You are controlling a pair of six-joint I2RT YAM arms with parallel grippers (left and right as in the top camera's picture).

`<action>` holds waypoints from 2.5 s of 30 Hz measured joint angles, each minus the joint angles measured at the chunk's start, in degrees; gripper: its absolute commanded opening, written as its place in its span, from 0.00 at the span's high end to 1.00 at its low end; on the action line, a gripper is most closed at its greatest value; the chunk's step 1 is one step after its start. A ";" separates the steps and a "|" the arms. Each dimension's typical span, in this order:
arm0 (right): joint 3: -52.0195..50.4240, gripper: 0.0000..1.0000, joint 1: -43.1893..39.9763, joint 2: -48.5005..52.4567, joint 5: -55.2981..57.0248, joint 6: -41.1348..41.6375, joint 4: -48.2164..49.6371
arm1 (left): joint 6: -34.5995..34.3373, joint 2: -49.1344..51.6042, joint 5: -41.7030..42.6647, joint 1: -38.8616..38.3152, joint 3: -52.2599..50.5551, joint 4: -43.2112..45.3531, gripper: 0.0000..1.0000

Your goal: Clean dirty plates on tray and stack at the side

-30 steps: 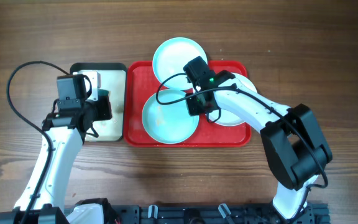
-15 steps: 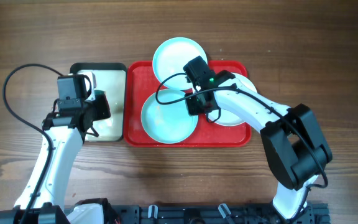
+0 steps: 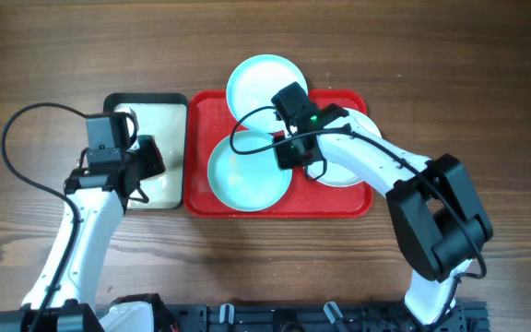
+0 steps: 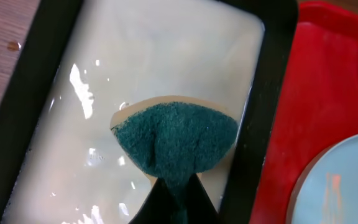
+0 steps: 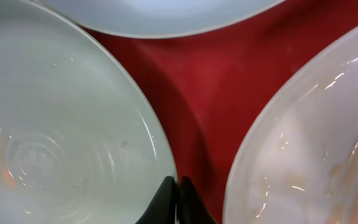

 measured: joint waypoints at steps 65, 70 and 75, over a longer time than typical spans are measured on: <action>0.00 0.96 0.00 0.00 -1.07 0.00 0.02 | 5.44 0.15 0.22 0.00 -2.58 9.62 0.96; 0.00 0.96 0.00 0.00 -2.99 0.39 0.48 | 5.60 0.22 0.63 0.00 0.39 5.70 0.96; 0.00 0.96 0.00 0.00 -3.43 0.85 0.46 | 5.64 0.22 -0.02 0.00 4.11 6.67 0.96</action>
